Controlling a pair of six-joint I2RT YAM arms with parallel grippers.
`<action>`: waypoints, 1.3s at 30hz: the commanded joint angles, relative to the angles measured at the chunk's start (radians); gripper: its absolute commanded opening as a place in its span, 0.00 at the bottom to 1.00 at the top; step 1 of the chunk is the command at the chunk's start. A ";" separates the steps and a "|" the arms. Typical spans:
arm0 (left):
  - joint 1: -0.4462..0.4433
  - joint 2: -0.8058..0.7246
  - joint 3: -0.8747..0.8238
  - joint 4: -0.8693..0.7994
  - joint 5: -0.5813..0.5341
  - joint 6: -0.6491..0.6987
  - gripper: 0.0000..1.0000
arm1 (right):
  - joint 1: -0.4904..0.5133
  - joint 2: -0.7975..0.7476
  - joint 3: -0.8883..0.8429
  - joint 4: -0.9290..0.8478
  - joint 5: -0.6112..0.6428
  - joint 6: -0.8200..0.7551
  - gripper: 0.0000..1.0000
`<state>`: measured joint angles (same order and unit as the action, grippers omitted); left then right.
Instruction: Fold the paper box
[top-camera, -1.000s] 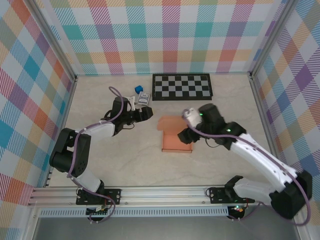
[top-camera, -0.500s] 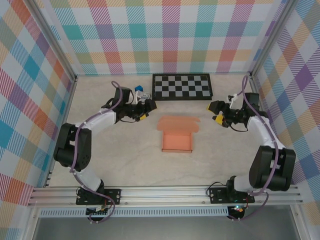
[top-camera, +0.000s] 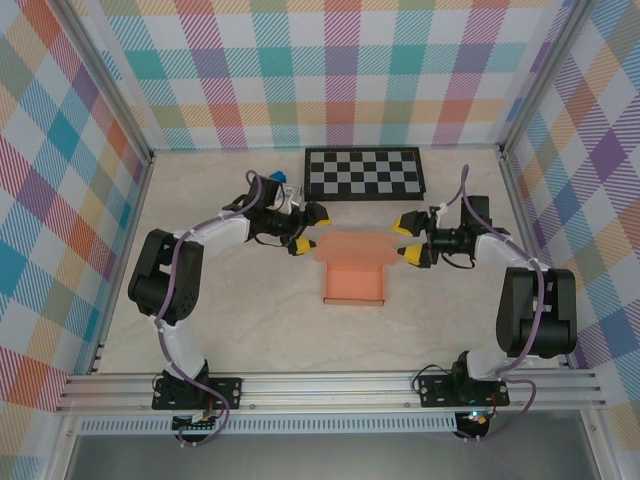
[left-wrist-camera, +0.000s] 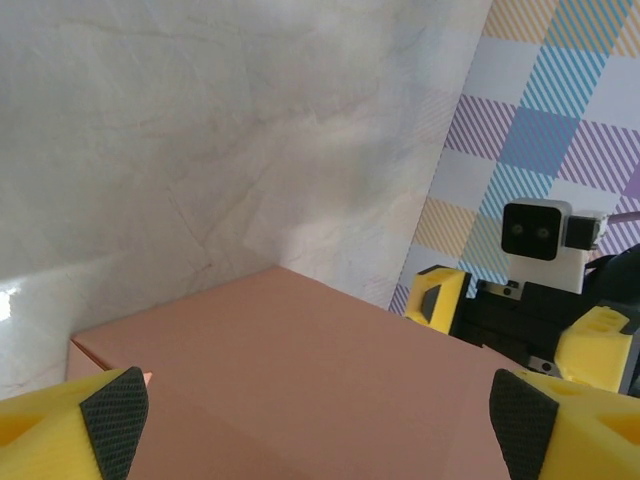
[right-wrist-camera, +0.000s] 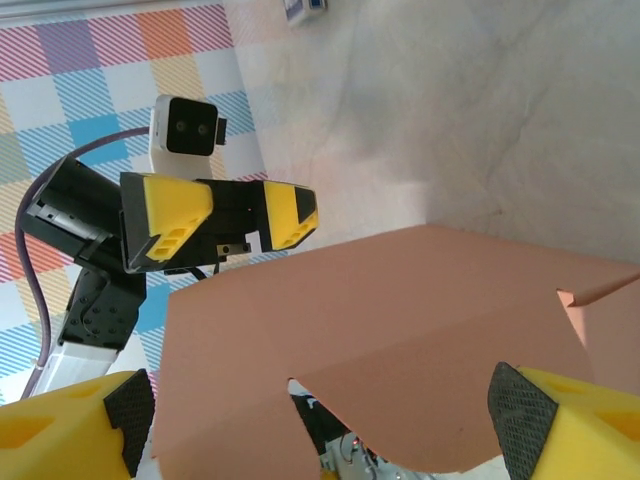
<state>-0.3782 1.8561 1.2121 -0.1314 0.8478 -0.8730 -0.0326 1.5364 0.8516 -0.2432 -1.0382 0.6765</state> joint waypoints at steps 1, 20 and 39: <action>-0.008 -0.005 -0.021 0.021 0.028 -0.072 0.90 | 0.022 -0.012 -0.020 0.083 -0.030 0.068 0.89; -0.069 0.004 -0.013 0.145 -0.010 -0.225 0.90 | 0.150 -0.088 -0.026 0.175 0.170 0.224 0.89; 0.085 -0.485 -0.567 0.513 -0.359 0.579 0.90 | 0.105 -0.601 -0.385 0.279 0.650 -0.420 0.83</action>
<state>-0.2676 1.4319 0.7792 0.0513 0.5644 -0.4141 0.0200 1.0481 0.6079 -0.1867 -0.5293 0.3794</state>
